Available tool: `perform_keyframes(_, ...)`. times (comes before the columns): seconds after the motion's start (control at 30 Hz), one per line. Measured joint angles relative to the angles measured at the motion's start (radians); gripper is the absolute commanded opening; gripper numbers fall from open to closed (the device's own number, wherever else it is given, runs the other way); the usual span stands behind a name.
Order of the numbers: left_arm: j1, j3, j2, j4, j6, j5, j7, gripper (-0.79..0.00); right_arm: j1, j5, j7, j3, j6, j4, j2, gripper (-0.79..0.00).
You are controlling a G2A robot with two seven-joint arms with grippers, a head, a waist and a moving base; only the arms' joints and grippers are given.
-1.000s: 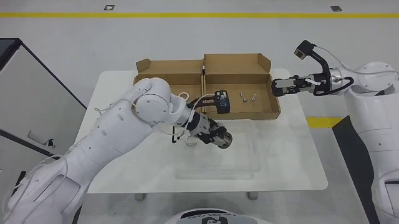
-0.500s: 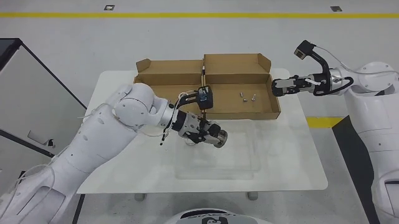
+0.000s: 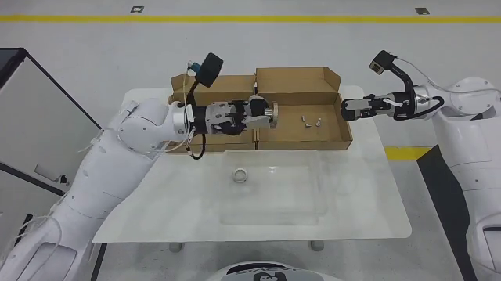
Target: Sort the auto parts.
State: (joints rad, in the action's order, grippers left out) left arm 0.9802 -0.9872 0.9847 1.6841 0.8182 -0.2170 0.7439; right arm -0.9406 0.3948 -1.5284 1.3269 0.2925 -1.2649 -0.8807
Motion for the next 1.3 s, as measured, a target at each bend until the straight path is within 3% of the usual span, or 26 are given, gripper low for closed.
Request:
perform_keyframes(0.2, 0.01, 0.014, -0.007, 0.012, 0.16, -0.367, 0.104, -0.785, 0.0, 0.0, 0.0, 0.0, 0.0, 0.0, 0.0, 0.0)
perform_keyframes(0.33, 0.002, 0.041, -0.015, 0.069, 0.162, -0.51, 0.096, -0.785, 0.0, 0.0, 0.0, 0.0, 0.0, 0.0, 0.0, 0.0)
perform_keyframes(0.43, -0.005, 0.039, -0.023, 0.069, 0.166, -0.526, 0.092, -0.785, 0.0, 0.0, 0.0, 0.0, 0.0, 0.0, 0.0, 0.0)
perform_keyframes(0.7, 0.008, 0.043, -0.019, 0.094, 0.158, -0.538, 0.071, -0.785, 0.0, 0.0, 0.0, 0.0, 0.0, 0.0, 0.0, 0.0)
perform_keyframes(0.87, 0.029, 0.066, -0.008, 0.158, 0.172, -0.727, 0.082, -0.785, 0.0, 0.0, 0.0, 0.0, 0.0, 0.0, 0.0, 0.0)
perform_keyframes(1.03, 0.033, 0.064, 0.003, 0.203, 0.122, -0.933, 0.137, -0.785, 0.0, 0.0, 0.0, 0.0, 0.0, 0.0, 0.0, 0.0)
perform_keyframes(1.3, 0.063, 0.01, 0.036, 0.206, 0.027, -1.074, 0.232, -0.785, 0.0, 0.0, 0.0, 0.0, 0.0, 0.0, 0.0, 0.0)
